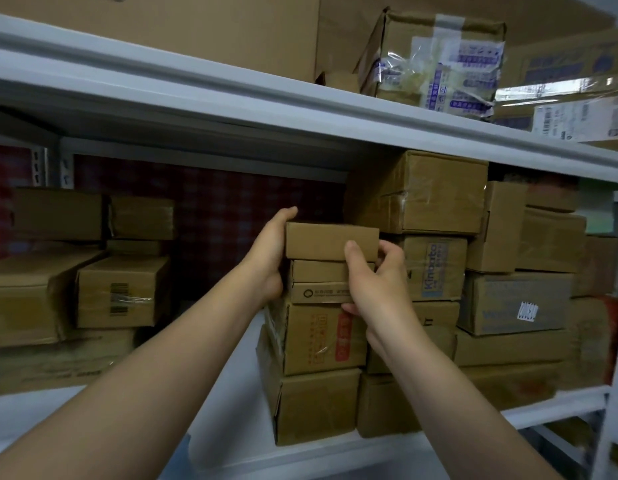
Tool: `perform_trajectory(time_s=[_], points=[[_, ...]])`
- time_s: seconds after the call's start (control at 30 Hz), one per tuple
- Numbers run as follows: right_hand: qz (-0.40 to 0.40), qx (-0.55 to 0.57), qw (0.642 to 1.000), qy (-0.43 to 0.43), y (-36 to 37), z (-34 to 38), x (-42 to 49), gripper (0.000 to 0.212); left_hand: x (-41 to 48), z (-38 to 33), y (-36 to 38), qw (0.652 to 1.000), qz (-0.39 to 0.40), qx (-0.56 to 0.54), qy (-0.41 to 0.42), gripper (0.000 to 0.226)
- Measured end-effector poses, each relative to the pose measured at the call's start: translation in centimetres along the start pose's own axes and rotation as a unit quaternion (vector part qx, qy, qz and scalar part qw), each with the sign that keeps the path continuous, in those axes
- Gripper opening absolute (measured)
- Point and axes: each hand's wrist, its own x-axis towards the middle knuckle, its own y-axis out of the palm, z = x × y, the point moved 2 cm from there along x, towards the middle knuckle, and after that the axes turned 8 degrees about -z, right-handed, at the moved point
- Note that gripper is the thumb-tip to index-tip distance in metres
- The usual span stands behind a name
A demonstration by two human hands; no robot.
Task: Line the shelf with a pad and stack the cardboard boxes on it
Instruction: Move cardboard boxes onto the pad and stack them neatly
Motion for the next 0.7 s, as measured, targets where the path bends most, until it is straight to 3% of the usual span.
perform_trajectory(time_s=[0.13, 0.4, 0.7], points=[[0.004, 0.006, 0.998, -0.061, 0.4, 0.7, -0.7, 0.036, -0.7, -0.3, -0.9, 0.998, 0.000, -0.056, -0.004, 0.044], [0.043, 0.010, 0.983, -0.178, 1.6, 2.7, -2.7, 0.034, -2.4, -0.4, -3.4, 0.986, -0.033, -0.160, 0.020, 0.043], [0.102, 0.083, 0.978, -0.164, 4.2, 1.8, -5.8, 0.040, -4.6, 0.2, -7.2, 0.972, -0.069, -0.215, 0.063, 0.041]])
